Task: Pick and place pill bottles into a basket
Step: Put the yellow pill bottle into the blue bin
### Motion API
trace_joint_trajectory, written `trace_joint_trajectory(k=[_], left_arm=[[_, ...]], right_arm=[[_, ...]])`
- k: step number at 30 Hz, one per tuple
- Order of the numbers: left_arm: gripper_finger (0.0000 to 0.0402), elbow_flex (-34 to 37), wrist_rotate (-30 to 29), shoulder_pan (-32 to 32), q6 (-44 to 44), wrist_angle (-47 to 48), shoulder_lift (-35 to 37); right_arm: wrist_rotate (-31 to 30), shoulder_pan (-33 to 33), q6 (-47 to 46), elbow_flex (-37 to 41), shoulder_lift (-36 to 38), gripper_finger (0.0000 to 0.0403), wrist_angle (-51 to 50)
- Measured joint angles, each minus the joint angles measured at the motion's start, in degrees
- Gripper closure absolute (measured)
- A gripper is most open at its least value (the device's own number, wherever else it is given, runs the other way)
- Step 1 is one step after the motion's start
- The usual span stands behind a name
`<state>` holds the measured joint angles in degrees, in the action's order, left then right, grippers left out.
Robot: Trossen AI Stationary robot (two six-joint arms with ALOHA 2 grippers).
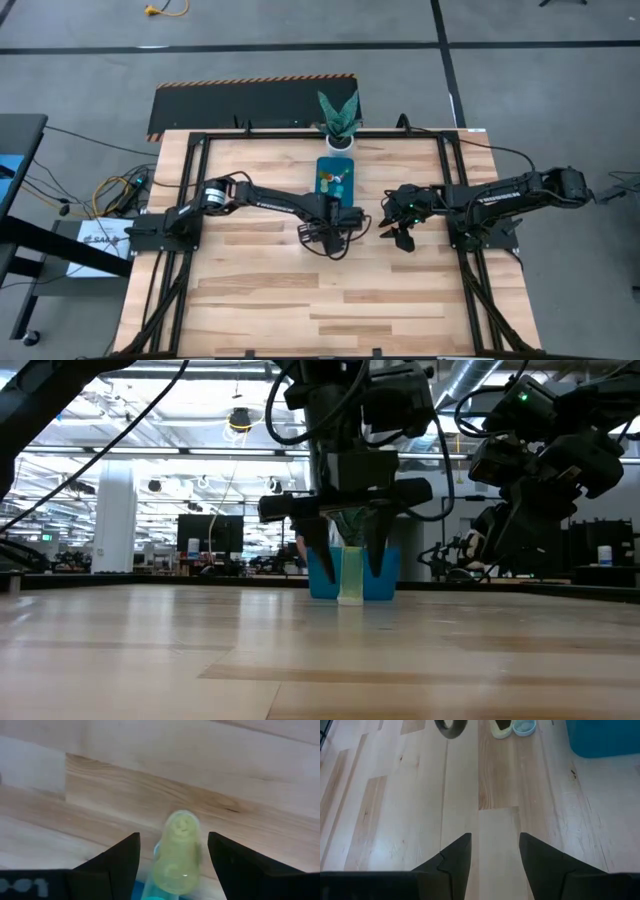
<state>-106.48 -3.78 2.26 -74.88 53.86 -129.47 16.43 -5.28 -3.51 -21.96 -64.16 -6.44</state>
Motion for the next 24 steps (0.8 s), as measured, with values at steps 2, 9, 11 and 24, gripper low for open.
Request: trace_joint_trajectory(k=[2,9,11,24], left_arm=[[0.0177,0.0,0.03,-0.07,-0.1,-0.64,0.0],[0.0177,-0.02,3.78,-0.07,-0.35,-0.91,0.0],[0.0177,-0.02,5.18,-0.07,-0.38,-0.89,0.0],[0.0177,-0.02,4.53,-0.04,0.01,-0.87,0.0]], right_arm=[[0.0,0.01,0.0,0.0,0.0,0.0244,0.0],[0.0,0.01,0.0,0.0,0.0,0.0244,0.0],[0.0,0.0,0.0,0.0,0.0,0.0244,0.0],[0.0,0.0,0.0,0.0,0.0,0.0244,0.0]])
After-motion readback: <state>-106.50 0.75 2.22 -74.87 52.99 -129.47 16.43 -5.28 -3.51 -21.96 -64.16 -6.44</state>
